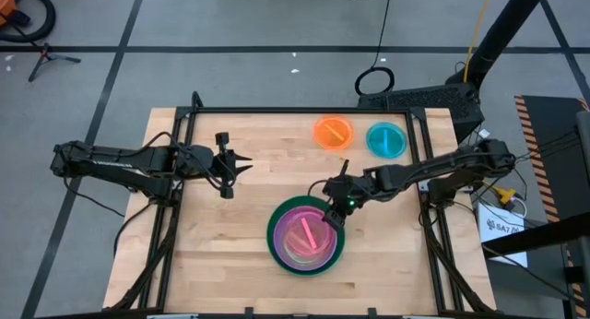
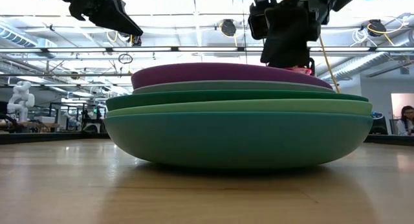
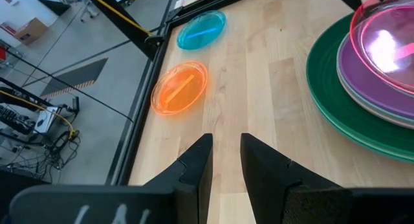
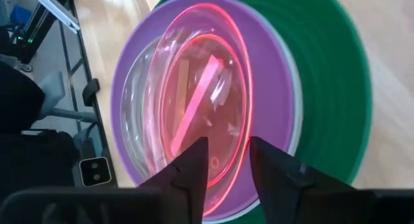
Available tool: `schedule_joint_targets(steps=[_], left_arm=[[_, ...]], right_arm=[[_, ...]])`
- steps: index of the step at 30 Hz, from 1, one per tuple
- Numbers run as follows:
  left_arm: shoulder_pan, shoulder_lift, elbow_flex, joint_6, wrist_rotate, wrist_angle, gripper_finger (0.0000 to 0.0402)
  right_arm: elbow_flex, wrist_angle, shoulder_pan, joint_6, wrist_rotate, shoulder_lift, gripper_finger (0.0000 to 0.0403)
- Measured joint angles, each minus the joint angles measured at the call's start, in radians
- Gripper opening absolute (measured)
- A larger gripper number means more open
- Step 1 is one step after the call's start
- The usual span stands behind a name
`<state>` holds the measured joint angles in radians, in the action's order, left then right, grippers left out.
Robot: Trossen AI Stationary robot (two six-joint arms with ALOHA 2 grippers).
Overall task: Stack plastic plates
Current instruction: Stack the transparent pink plate on top of the transparent green plate
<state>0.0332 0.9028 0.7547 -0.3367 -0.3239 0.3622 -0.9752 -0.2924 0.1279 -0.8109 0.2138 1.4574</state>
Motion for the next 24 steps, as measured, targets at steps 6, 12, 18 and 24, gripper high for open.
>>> schedule_joint_targets(steps=[6,12,18,24], left_arm=[[0.0,0.0,0.0,0.0,0.0,0.0,0.0088],[-0.001,0.0,0.0,-0.097,-0.021,-0.017,0.0088],[-0.086,0.0,0.0,-0.279,-0.093,-0.098,0.0088],[-0.277,0.0,0.0,-0.309,0.002,-0.086,0.0088]], right_arm=[[0.0,-0.002,0.023,-0.055,-0.001,0.0,0.0119],[0.0,0.01,0.048,-0.17,0.0,0.0,0.0119],[0.0,-0.032,0.058,-0.284,0.0,0.0,0.0119],[0.0,-0.04,0.034,-0.368,0.001,0.0,0.0119]])
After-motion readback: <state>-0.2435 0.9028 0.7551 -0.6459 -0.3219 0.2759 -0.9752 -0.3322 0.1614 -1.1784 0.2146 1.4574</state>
